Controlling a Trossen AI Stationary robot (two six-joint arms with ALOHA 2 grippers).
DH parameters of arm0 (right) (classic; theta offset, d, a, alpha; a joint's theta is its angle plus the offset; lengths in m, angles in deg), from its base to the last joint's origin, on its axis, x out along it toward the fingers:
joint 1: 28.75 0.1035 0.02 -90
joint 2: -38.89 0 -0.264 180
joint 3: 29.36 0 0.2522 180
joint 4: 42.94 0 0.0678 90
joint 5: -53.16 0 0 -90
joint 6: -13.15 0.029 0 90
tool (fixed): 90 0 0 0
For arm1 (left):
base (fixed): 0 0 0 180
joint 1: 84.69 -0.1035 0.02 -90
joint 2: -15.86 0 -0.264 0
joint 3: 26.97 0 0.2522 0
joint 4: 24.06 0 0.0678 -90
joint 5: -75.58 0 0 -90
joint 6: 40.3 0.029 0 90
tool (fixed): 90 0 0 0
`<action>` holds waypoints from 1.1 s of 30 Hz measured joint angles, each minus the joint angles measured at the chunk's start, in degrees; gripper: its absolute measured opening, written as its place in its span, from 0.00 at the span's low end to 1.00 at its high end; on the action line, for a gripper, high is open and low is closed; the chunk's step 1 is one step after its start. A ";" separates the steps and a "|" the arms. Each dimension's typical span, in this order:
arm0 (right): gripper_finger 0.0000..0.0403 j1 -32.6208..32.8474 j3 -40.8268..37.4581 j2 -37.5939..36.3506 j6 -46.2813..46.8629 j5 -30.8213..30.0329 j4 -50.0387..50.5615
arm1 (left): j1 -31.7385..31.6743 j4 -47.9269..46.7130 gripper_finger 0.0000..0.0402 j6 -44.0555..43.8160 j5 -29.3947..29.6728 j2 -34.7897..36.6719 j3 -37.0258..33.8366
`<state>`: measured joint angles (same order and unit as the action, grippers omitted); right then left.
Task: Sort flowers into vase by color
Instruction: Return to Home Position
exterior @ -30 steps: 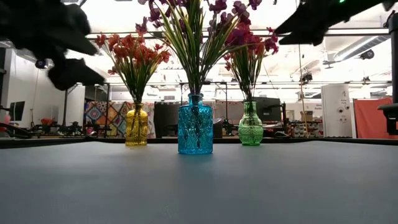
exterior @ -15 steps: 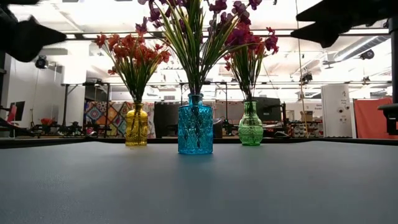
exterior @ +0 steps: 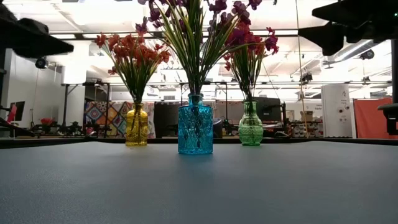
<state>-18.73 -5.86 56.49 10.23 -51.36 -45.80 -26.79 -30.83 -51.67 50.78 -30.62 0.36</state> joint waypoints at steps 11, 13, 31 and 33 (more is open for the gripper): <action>0.81 0.00 -2.36 -5.43 -3.75 3.00 -0.89 | -20.21 3.77 0.72 19.80 -27.15 16.86 -0.20; 0.81 -0.02 -3.21 -6.19 -4.17 2.99 -1.24 | -25.99 -0.08 0.72 18.89 -32.31 18.59 -0.30; 0.81 0.11 -9.09 -13.03 -11.68 7.95 -6.48 | -36.05 3.06 0.72 18.13 -53.54 30.88 -12.96; 0.81 0.11 -9.09 -13.17 -11.66 5.57 -6.36 | -36.05 3.01 0.72 17.95 -52.11 31.49 -12.96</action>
<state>-18.62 -14.95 43.32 -1.44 -45.79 -52.16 -62.84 -27.82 -33.72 -1.34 0.87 -12.61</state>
